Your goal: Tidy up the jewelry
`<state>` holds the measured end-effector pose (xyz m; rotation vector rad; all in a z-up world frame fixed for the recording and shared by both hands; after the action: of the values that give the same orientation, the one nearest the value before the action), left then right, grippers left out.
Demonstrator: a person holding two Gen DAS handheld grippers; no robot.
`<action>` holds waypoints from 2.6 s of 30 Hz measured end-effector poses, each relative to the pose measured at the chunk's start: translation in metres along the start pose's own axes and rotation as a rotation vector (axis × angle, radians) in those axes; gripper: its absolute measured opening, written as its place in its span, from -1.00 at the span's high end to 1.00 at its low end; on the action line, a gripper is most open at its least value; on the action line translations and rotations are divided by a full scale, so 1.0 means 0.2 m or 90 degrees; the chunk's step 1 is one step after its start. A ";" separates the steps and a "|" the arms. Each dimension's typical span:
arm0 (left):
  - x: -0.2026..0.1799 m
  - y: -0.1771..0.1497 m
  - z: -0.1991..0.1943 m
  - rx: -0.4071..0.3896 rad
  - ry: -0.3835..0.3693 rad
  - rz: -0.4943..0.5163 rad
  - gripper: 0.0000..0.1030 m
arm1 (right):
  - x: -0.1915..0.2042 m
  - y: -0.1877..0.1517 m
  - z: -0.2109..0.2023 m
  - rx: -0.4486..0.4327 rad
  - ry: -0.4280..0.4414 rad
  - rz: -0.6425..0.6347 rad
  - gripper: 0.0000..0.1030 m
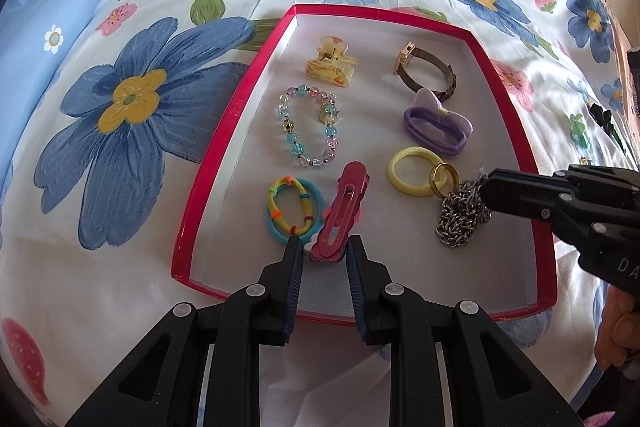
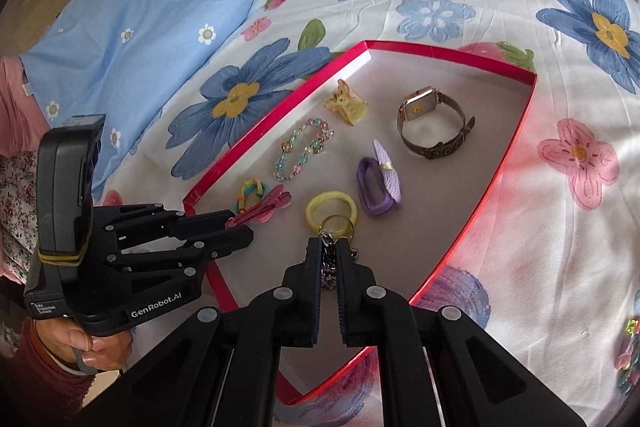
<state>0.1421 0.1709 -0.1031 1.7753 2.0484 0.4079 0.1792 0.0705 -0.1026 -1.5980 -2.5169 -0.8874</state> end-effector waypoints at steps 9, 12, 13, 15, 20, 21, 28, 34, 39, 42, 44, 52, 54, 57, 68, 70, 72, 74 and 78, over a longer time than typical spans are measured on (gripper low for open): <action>0.00 0.00 0.00 0.000 -0.001 -0.006 0.55 | -0.01 -0.01 0.02 0.009 0.005 0.009 0.79; 0.00 0.00 0.00 0.001 -0.006 -0.009 0.52 | -0.02 -0.01 0.02 0.008 0.007 0.014 0.79; 0.00 0.00 -0.01 0.002 -0.008 -0.011 0.50 | -0.02 -0.01 0.01 0.008 0.009 0.016 0.78; 0.00 0.00 -0.01 0.001 -0.013 -0.013 0.45 | -0.02 -0.01 0.01 0.006 0.010 0.019 0.76; 0.00 0.00 -0.02 -0.001 -0.013 -0.016 0.36 | -0.03 -0.01 -0.03 -0.007 0.010 0.027 0.46; 0.00 -0.01 -0.03 -0.003 -0.014 -0.017 0.32 | -0.03 -0.01 -0.04 -0.011 0.011 0.028 0.46; 0.02 -0.03 -0.11 -0.027 -0.019 -0.040 -0.16 | -0.02 0.00 -0.13 -0.045 0.011 0.032 0.18; 0.07 -0.09 -0.25 -0.061 -0.024 -0.091 -0.65 | -0.01 0.00 -0.22 -0.079 0.011 0.040 -0.12; 0.10 -0.18 -0.37 -0.093 -0.023 -0.147 -0.78 | -0.01 -0.01 -0.30 -0.105 0.017 0.049 -0.32; 0.13 -0.23 -0.43 -0.107 -0.033 -0.190 -0.78 | -0.01 -0.03 -0.35 -0.133 0.024 0.054 -0.38; 0.14 -0.26 -0.47 -0.114 -0.035 -0.211 -0.78 | -0.01 -0.05 -0.39 -0.152 0.026 0.060 -0.43; 0.10 -0.39 -0.54 -0.124 -0.003 -0.232 -0.78 | -0.01 -0.16 -0.45 -0.175 0.033 0.074 -0.47; 0.08 -0.43 -0.55 -0.120 0.001 -0.231 -0.79 | 0.00 -0.19 -0.45 -0.172 0.032 0.072 -0.47; 0.07 -0.47 -0.55 -0.112 0.006 -0.228 -0.79 | 0.02 -0.24 -0.45 -0.167 0.035 0.066 -0.47; 0.04 -0.57 -0.62 -0.129 0.047 -0.189 -0.86 | 0.08 -0.38 -0.48 -0.158 0.017 0.038 -0.48; 0.03 -0.58 -0.64 -0.133 0.050 -0.182 -0.86 | 0.09 -0.39 -0.49 -0.156 0.008 0.029 -0.48; 0.02 -0.58 -0.68 -0.138 0.039 -0.175 -0.86 | 0.10 -0.39 -0.51 -0.152 -0.003 0.015 -0.48; 0.01 -0.57 -0.73 -0.149 0.042 -0.164 -0.86 | 0.12 -0.37 -0.56 -0.153 -0.016 0.000 -0.51; -0.03 -0.48 -0.91 -0.199 0.049 -0.123 -0.94 | 0.18 -0.26 -0.71 -0.173 -0.044 -0.047 -0.78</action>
<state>-0.0271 0.1569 0.0131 1.3854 2.0525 0.7037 0.0807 0.0168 0.0054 -1.6396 -2.6104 -1.2520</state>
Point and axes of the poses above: each gripper's, at about its wrist camera, not at the fingertips, and z roughly the way its jaws point, x to its left, y to its top, the point moved 3 cm from there along z, roughly the way its jaws point
